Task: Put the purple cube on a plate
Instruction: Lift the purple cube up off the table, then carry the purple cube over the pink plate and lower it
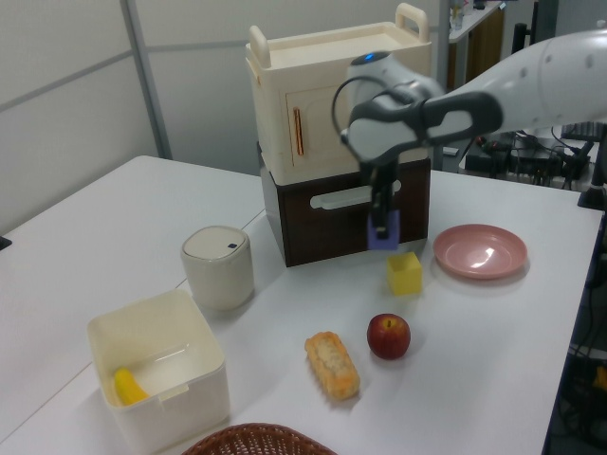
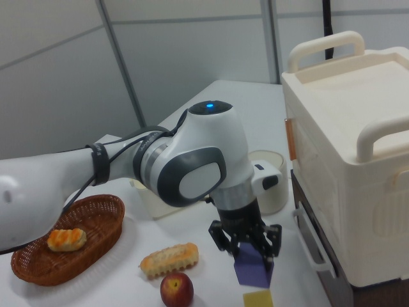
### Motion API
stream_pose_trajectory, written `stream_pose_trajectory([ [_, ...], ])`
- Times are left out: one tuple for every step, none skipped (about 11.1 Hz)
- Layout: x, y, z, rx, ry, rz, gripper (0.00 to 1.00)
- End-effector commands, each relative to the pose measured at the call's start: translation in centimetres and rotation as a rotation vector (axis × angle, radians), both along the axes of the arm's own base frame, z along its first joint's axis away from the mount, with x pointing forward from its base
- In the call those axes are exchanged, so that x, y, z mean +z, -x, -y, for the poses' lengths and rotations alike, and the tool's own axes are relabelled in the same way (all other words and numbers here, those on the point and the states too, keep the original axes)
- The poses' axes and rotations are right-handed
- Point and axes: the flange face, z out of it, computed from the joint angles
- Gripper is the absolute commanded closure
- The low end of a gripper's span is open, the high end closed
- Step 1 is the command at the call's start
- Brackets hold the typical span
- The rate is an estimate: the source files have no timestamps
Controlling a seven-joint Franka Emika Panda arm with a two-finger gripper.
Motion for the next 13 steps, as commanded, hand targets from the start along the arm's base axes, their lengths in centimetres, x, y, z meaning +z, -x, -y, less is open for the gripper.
stream_pose_trajectory([
  [2.0, 5.4, 5.4, 0.046, 0.002, -0.034, 0.63],
  [2.0, 7.0, 8.1, 0.067, -0.004, -0.045, 0.63],
  [1.5, 8.5, 10.3, 0.087, -0.014, -0.06, 0.63],
  [1.3, 9.6, 12.4, 0.093, -0.018, -0.065, 0.62],
  [1.2, 10.6, 13.9, 0.097, -0.021, -0.068, 0.62],
  [0.9, 11.8, 15.5, 0.1, -0.028, -0.076, 0.62],
  [0.6, 12.5, 16.6, 0.104, -0.031, -0.078, 0.6],
  [0.4, 12.8, 17.3, 0.097, -0.031, -0.077, 0.56],
  [0.2, 12.9, 17.6, 0.096, -0.032, -0.078, 0.47],
  [0.2, 13.4, 18.3, 0.088, -0.033, -0.078, 0.33],
  [0.1, 13.4, 18.5, 0.085, -0.033, -0.078, 0.0],
  [0.3, 13.3, 18.5, 0.086, -0.031, -0.074, 0.0],
  [0.3, 13.3, 18.5, 0.084, -0.032, -0.073, 0.0],
])
